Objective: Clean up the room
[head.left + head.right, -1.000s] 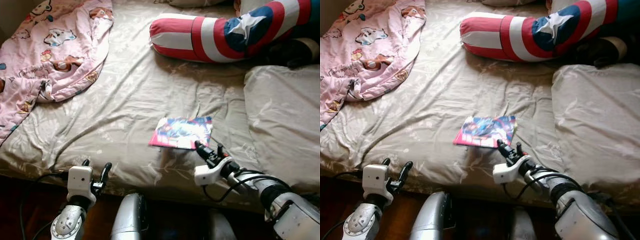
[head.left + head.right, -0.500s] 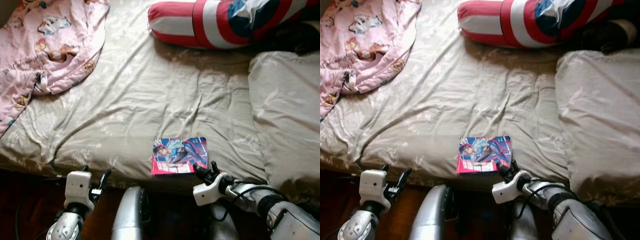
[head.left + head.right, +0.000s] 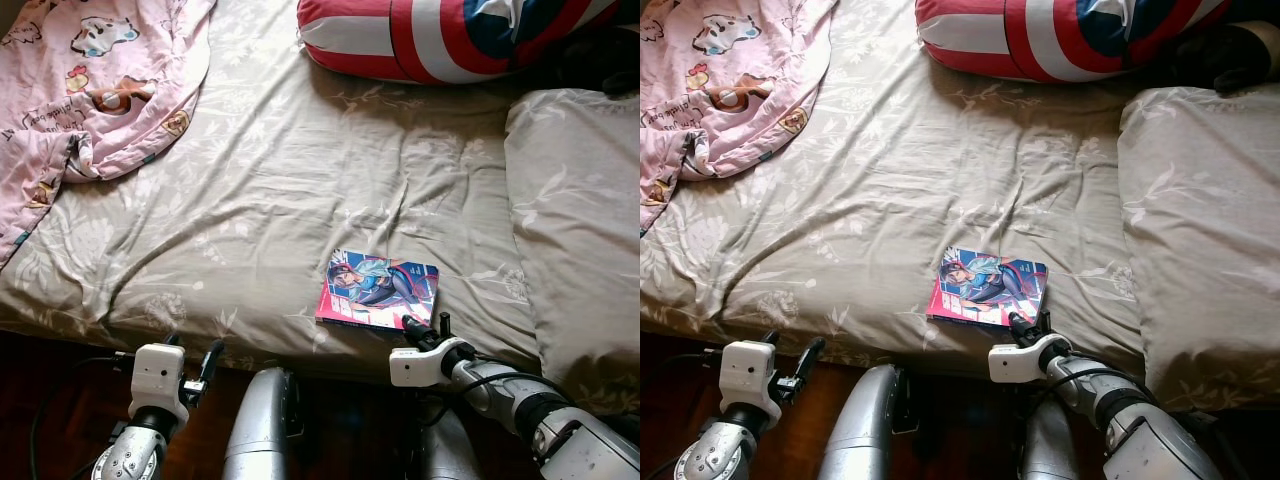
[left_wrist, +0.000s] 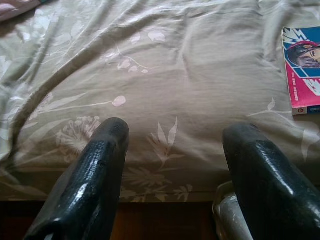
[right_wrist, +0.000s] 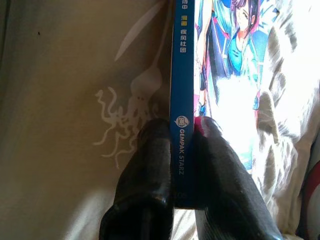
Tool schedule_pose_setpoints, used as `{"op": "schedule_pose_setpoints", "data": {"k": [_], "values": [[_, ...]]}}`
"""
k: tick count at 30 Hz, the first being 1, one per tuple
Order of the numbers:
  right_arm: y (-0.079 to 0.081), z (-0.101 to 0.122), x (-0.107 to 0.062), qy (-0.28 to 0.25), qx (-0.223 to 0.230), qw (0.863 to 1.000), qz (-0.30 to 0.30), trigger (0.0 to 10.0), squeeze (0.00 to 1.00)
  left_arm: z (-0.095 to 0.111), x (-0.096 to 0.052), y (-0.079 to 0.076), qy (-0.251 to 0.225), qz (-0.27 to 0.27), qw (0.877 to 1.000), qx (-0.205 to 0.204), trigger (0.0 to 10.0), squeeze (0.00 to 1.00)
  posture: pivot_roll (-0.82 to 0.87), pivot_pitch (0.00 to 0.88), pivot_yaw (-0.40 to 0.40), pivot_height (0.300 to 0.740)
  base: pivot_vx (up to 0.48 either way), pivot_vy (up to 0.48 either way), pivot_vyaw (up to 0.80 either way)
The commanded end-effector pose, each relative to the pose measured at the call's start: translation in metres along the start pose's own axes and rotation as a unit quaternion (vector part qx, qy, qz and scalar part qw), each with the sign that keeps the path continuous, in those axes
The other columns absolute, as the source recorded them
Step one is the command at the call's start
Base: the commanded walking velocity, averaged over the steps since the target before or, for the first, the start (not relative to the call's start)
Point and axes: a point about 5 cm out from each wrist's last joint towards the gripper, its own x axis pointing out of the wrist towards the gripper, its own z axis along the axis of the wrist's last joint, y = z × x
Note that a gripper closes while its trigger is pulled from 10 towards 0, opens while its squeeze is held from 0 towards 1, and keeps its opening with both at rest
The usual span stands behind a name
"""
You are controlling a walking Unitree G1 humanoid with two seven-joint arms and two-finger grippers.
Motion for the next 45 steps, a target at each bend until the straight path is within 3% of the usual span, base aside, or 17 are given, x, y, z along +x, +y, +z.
{"op": "schedule_pose_setpoints", "data": {"k": [1,5,16,17,18,20,29,30,31,32,33,40,45], "values": [[0.014,-0.001,-0.005,-0.009,-0.019,0.999,0.035,10.0,0.0,-0.006,-0.007,0.004,0.021,0.004,1.0,0.005,10.0,0.0,0.21,0.393,0.077,0.651,0.0,0.0,0.0],[0.012,-0.004,-0.005,-0.012,-0.056,0.997,0.049,10.0,0.0,-0.006,-0.007,0.002,0.022,0.004,1.0,0.004,10.0,0.0,0.22,0.394,0.073,0.651,0.0,0.0,0.0],[0.011,-0.005,-0.006,-0.019,-0.055,0.997,0.046,10.0,0.0,-0.006,-0.008,-0.001,0.024,0.004,1.0,0.001,10.0,0.0,0.22,0.402,0.07,0.651,0.0,0.0,0.0],[0.011,-0.005,-0.006,-0.019,-0.055,0.997,0.046,10.0,0.25,-0.006,-0.008,-0.001,0.024,0.004,1.0,0.001,10.0,0.0,0.22,0.402,0.07,0.651,0.0,0.0,0.0],[0.011,-0.006,-0.006,-0.019,-0.056,0.997,0.046,10.0,0.64,-0.006,-0.007,-0.001,0.024,0.005,1.0,0.001,10.0,0.0,0.22,0.401,0.069,0.651,0.0,0.0,0.0],[0.011,-0.006,-0.006,-0.018,-0.056,0.997,0.046,10.0,0.69,-0.006,-0.007,-0.001,0.024,0.005,1.0,0.001,10.0,0.0,0.22,0.402,0.07,0.651,0.0,0.0,0.0],[0.011,-0.007,-0.006,-0.015,-0.059,0.997,0.048,10.0,0.64,-0.007,-0.008,-0.002,0.026,0.006,1.0,-0.001,10.0,0.0,0.22,0.4,0.065,0.651,0.0,0.0,0.0],[0.011,-0.008,-0.006,-0.013,-0.063,0.997,0.049,10.0,0.55,-0.007,-0.009,-0.002,0.026,0.006,1.0,-0.001,10.0,0.0,0.22,0.401,0.064,0.651,0.0,0.0,0.0],[0.011,-0.008,-0.006,-0.012,-0.065,0.997,0.05,10.0,0.24,-0.007,-0.009,-0.002,0.026,0.006,1.0,-0.001,10.0,0.0,0.22,0.401,0.064,0.651,0.0,0.0,0.0],[0.011,-0.009,-0.006,-0.01,-0.067,0.996,0.051,10.0,0.06,-0.007,-0.008,-0.002,0.026,0.007,1.0,-0.001,10.0,0.0,0.22,0.401,0.064,0.651,0.0,0.0,0.0],[0.011,-0.01,-0.007,-0.006,-0.07,0.996,0.054,10.0,0.0,-0.007,-0.009,-0.002,0.026,0.007,1.0,-0.002,10.0,0.0,0.22,0.399,0.064,0.651,0.0,0.0,0.0],[0.011,-0.017,-0.008,0.014,-0.072,0.995,0.064,10.0,0.0,-0.008,-0.008,-0.003,0.026,0.006,1.0,-0.003,10.0,0.0,0.21,0.399,0.063,0.651,0.0,0.0,0.0],[0.01,-0.018,-0.008,0.029,-0.021,0.998,0.06,10.0,0.0,-0.009,-0.006,-0.003,0.027,0.006,1.0,-0.004,10.0,0.0,0.21,0.391,0.06,0.651,0.0,0.0,0.0]]}}
